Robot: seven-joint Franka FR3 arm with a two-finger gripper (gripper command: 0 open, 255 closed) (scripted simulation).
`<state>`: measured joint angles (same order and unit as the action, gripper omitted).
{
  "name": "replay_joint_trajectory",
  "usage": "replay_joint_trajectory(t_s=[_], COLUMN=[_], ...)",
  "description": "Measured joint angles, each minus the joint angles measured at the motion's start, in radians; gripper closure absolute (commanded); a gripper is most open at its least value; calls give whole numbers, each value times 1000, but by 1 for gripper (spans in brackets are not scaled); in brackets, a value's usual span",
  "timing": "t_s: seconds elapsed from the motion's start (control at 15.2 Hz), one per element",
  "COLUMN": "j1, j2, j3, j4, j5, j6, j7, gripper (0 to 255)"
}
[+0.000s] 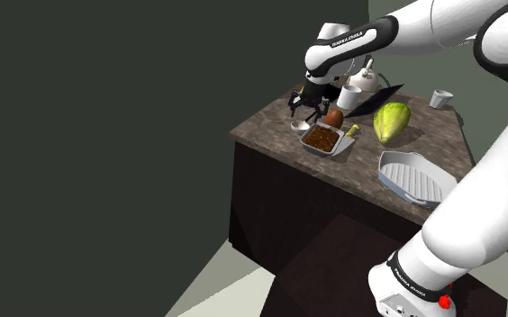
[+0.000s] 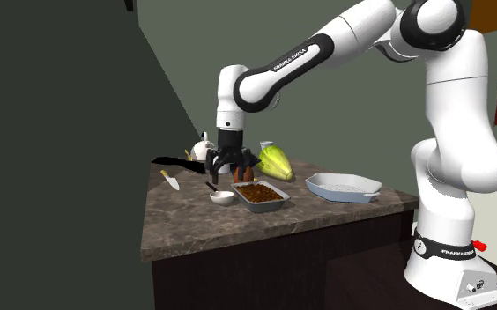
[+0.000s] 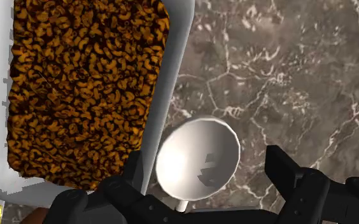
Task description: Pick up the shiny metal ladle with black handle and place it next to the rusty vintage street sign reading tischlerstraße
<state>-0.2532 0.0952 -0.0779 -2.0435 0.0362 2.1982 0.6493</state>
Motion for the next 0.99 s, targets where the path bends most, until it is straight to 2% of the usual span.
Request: replay_joint_trajectory(t_s=[0.66,0.99], j1=[-68,-75], j2=[235,277], j3=[-78,-80], j4=[227,238], j5=[12,20], j6=[84,129], j7=[139,144], gripper=[0,0])
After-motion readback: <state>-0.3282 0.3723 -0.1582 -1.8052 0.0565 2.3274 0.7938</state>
